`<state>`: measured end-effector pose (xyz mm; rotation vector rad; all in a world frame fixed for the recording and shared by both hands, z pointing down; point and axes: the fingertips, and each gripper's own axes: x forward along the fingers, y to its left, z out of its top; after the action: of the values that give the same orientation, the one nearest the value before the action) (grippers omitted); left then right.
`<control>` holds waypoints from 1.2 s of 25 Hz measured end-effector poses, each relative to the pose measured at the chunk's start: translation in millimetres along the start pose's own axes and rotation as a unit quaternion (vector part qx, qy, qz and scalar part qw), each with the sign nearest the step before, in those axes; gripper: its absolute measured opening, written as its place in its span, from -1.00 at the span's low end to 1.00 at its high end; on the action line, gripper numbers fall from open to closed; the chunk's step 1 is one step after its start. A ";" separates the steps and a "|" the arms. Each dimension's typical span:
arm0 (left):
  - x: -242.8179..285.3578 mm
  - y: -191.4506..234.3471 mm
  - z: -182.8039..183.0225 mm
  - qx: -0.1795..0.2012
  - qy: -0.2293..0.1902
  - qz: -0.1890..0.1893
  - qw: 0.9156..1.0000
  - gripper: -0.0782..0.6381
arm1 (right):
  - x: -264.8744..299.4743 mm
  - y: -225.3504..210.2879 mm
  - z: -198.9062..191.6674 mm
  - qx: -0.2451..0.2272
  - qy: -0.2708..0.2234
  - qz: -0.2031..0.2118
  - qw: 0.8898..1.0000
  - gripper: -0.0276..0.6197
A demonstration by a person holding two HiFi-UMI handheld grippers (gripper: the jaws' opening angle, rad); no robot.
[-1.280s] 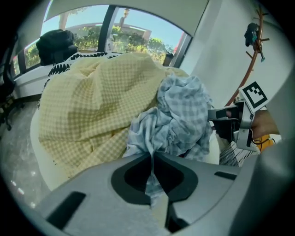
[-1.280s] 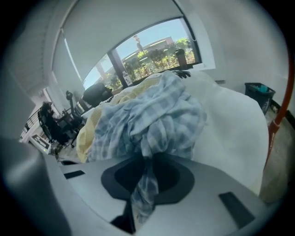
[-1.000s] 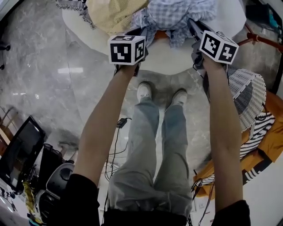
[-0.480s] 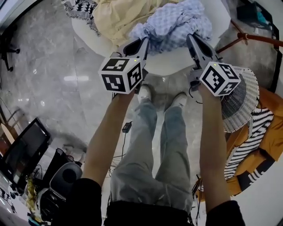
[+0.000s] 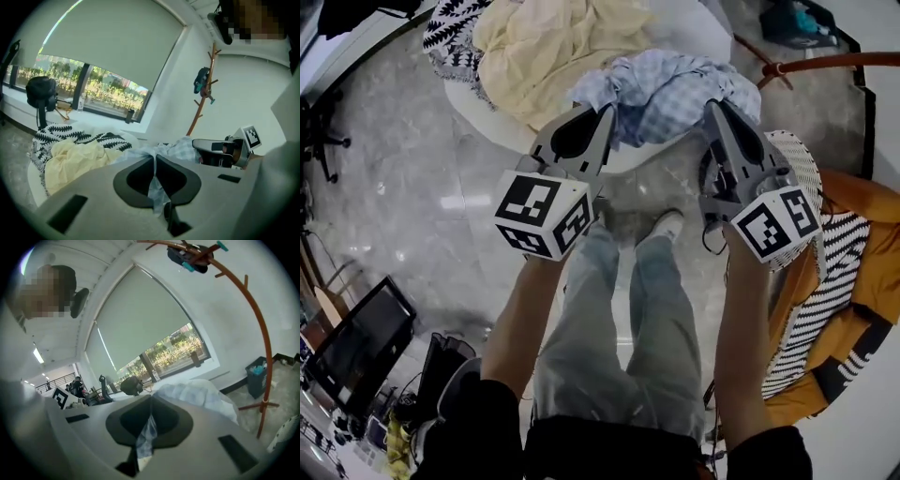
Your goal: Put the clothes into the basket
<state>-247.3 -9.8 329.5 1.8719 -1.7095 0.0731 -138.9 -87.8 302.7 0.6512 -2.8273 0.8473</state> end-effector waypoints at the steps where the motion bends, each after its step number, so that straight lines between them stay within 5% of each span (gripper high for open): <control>1: 0.9 -16.0 8.4 0.006 -0.006 -0.007 1.000 -0.73 | -14.2 -1.0 13.4 -0.003 -0.011 -0.001 1.000 -0.86; 9: 14.6 -144.2 70.1 0.057 -0.027 -0.087 0.994 -0.73 | -126.9 -11.2 103.9 -0.040 -0.088 -0.049 0.994 -0.86; 13: 35.3 -220.1 71.0 0.079 -0.025 -0.131 0.988 -0.73 | -195.0 -40.5 120.8 -0.038 -0.115 -0.087 0.989 -0.86; 22: 100.7 -359.0 -20.1 0.106 0.064 -0.219 0.968 -0.73 | -344.9 -125.8 76.0 -0.011 -0.130 -0.208 0.970 -0.86; 25: 121.0 -391.7 -65.6 0.113 0.113 -0.243 0.957 -0.73 | -382.6 -152.4 40.5 0.013 -0.118 -0.257 0.959 -0.86; 30: 157.5 -413.6 -137.4 0.084 0.167 -0.243 0.952 -0.73 | -413.9 -202.2 -32.0 0.063 -0.083 -0.297 0.949 -0.86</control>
<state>208.7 -89.8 349.8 2.2066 -1.0141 0.3269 321.5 -69.6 334.2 1.5486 -2.4684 0.8817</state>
